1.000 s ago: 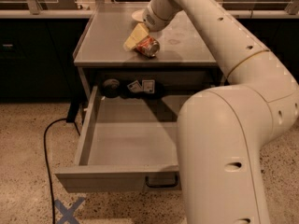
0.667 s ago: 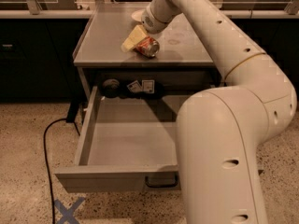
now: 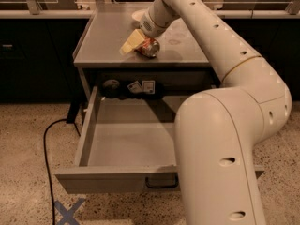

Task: Place coke can into top drawer

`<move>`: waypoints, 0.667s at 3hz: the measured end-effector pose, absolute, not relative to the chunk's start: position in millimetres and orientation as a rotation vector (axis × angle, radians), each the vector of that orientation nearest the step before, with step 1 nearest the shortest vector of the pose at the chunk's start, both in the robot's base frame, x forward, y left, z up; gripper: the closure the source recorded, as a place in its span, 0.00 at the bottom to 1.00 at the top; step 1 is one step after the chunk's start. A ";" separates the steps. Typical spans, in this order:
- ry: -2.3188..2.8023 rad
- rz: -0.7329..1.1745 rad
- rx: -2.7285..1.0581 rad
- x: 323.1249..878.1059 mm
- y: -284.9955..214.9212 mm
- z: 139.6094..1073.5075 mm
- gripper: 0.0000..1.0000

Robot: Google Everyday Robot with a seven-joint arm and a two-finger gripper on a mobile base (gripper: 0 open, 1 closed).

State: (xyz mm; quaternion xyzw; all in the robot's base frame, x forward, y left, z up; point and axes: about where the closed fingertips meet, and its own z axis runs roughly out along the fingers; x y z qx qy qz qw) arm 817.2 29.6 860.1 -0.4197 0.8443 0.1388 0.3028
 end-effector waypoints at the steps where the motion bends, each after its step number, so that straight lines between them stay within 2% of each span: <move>1: 2.245 0.381 -1.119 816.2 33.0 853.4 0.00; 2: 2.250 0.387 -1.123 815.5 34.8 849.6 0.00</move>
Offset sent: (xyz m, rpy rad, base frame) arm -0.0056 0.0072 -0.0179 0.0069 0.0361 0.0155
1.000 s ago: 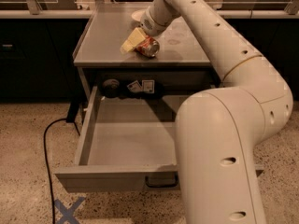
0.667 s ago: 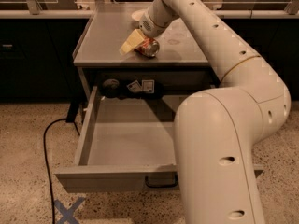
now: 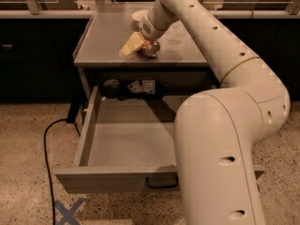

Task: Place coke can into top drawer

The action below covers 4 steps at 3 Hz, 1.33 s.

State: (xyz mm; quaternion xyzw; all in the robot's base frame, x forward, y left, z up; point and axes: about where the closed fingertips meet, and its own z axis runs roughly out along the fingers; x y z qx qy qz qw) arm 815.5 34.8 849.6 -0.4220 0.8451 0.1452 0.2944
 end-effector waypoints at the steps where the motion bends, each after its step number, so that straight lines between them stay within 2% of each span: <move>1: 2.257 0.395 -1.134 813.9 38.2 843.2 0.00; 2: 2.257 0.395 -1.134 813.9 38.2 843.2 0.18; 4: 2.257 0.395 -1.134 813.9 38.2 843.1 0.65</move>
Offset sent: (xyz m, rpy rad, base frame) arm -0.0016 0.0033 -0.0064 -0.0022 0.0115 0.0081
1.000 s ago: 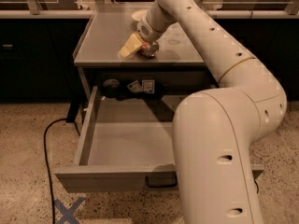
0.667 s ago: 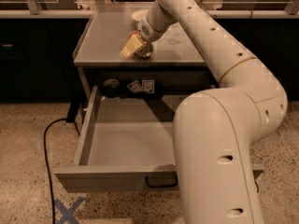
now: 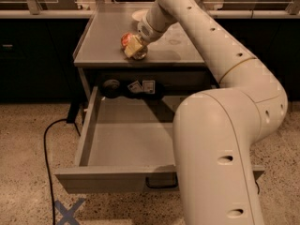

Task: Place coke can into top drawer

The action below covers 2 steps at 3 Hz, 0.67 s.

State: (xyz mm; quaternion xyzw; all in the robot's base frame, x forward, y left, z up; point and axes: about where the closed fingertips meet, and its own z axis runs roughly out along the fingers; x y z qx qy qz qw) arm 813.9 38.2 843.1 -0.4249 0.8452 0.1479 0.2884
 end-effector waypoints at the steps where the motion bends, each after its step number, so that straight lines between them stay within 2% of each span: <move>1: 2.256 0.395 -1.135 813.9 38.2 843.1 0.89; 2: 2.184 0.497 -1.170 797.2 39.5 853.9 1.00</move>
Offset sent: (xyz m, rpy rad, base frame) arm -0.0538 -0.0058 0.0364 0.2100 -0.0337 0.1692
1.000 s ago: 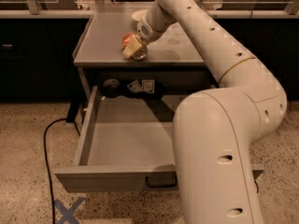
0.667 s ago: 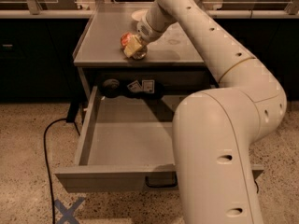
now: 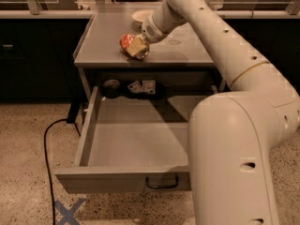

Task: Place coke can into top drawer

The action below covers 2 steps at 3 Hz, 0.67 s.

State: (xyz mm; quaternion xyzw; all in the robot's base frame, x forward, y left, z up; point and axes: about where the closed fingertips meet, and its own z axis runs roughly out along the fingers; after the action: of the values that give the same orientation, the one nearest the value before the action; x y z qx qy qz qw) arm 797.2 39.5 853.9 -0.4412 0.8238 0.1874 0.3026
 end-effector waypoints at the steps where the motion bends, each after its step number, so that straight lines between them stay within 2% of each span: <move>1: 2.071 0.664 -1.236 754.9 31.6 870.0 1.00; 2: 2.026 0.765 -1.273 713.8 18.3 878.4 1.00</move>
Offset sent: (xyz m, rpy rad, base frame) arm -0.1406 -0.0459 0.0382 0.2406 0.0545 0.2440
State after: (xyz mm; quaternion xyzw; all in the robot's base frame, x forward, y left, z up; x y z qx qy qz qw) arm 713.8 18.3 878.4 -0.4817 0.7669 0.2897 0.3096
